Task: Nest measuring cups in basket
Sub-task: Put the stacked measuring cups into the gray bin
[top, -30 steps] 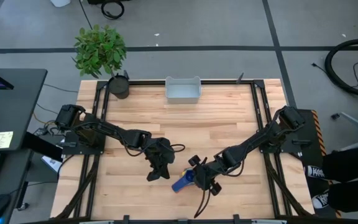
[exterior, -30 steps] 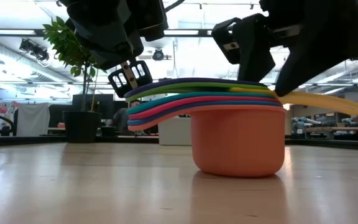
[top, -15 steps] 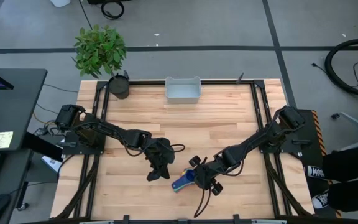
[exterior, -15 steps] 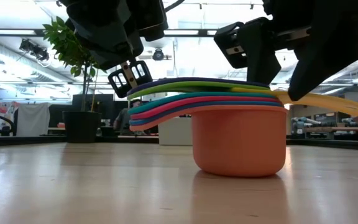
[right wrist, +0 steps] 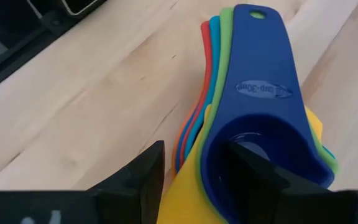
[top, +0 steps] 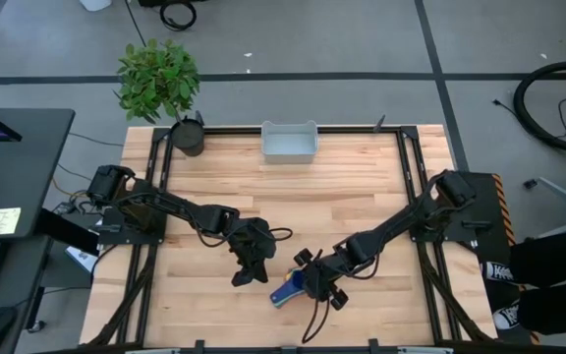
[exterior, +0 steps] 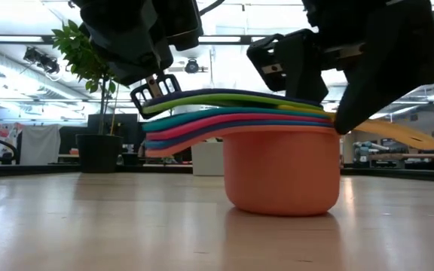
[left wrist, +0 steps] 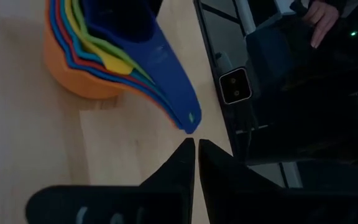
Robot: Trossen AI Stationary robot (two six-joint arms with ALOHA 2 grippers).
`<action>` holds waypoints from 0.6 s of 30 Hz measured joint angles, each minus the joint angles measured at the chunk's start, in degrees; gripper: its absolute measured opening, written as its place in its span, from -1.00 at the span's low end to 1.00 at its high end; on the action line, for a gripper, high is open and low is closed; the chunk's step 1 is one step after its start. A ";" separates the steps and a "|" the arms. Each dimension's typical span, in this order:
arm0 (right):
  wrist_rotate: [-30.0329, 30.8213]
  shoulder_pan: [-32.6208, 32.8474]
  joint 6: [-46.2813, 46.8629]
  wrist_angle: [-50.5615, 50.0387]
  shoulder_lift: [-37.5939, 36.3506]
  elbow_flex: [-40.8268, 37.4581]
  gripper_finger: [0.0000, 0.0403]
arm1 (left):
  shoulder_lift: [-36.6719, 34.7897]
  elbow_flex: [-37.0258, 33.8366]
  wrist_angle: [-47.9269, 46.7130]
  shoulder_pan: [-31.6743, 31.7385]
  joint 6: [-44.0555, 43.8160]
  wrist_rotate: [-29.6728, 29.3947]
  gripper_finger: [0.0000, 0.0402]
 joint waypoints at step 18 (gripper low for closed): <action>-1.00 -1.19 0.13 0.78 0.75 -0.22 -0.29 | 0.00 -0.02 -1.26 -0.22 -0.11 -0.42 -0.88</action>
